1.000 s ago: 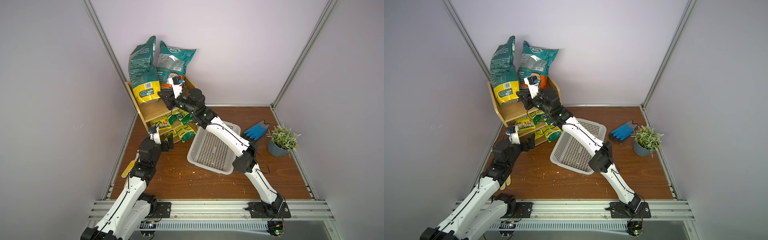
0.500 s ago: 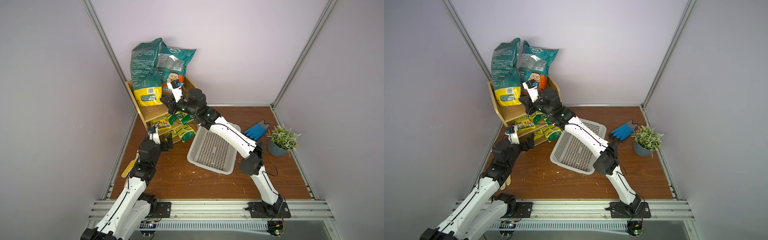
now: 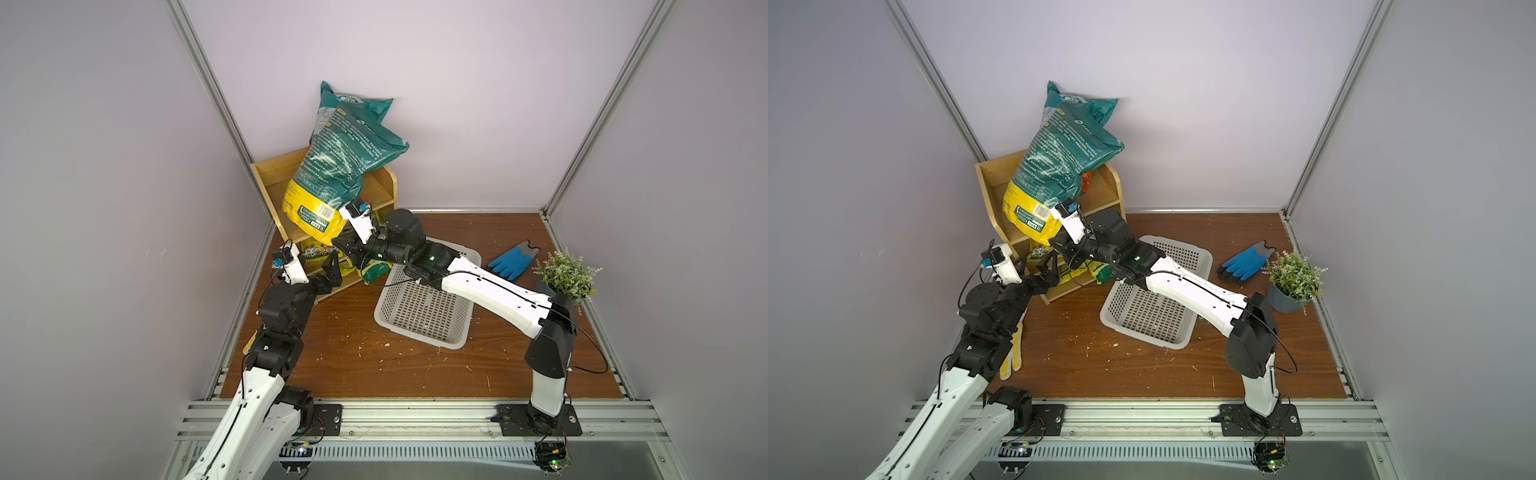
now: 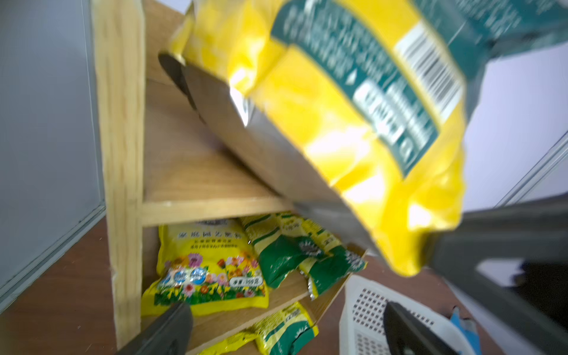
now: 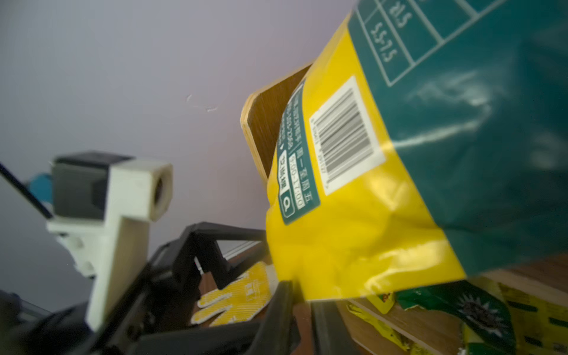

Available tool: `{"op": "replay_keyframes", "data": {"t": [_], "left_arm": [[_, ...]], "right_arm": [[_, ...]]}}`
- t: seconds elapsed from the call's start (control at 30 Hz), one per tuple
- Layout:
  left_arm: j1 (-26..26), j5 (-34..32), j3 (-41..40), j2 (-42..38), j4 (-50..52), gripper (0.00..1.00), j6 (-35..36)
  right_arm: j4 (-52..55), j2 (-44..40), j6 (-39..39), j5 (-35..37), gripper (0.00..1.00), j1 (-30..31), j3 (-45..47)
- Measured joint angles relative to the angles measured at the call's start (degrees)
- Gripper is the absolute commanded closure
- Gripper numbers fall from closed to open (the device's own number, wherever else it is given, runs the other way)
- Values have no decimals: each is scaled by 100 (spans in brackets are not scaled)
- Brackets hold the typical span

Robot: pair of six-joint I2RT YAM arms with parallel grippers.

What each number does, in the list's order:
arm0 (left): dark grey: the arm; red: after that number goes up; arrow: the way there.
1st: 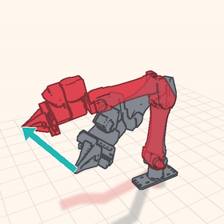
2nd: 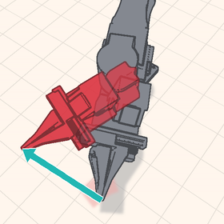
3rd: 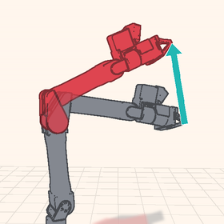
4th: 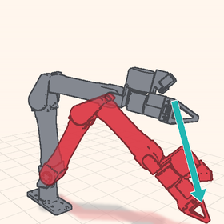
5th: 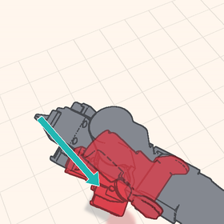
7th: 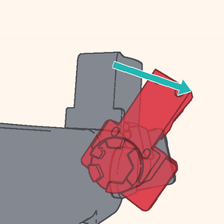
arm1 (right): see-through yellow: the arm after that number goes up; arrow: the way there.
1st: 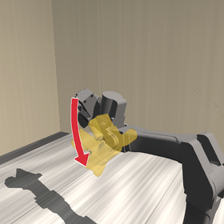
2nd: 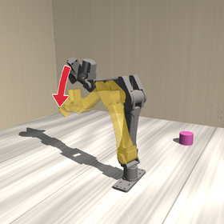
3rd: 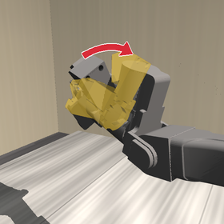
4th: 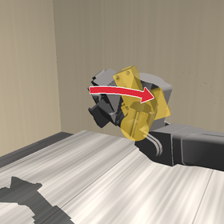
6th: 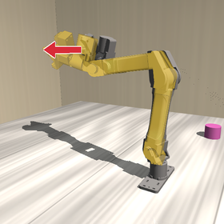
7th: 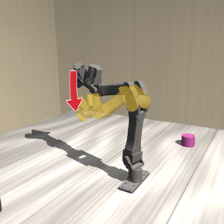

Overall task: Take down the fertilizer bag from the shelf
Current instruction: Adjust the fertilizer bag on the shelf, then pick up the fertilizer bag from the shelf.

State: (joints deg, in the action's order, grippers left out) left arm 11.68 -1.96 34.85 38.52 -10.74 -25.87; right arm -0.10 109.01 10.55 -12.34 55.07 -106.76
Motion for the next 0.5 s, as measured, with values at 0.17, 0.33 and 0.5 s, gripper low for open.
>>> {"op": "replay_keyframes", "data": {"t": [0.17, 0.33, 0.5], "left_arm": [[0, 22, 319, 402, -319, 0, -179], [0, 42, 551, 898, -623, 0, -269], [2, 22, 555, 960, -756, 0, -271]], "right_arm": [[68, 326, 35, -201, 32, -284, -680], [140, 741, 422, -863, 17, -748, -1397], [337, 883, 485, -1051, 7, -1034, -1928]]}}
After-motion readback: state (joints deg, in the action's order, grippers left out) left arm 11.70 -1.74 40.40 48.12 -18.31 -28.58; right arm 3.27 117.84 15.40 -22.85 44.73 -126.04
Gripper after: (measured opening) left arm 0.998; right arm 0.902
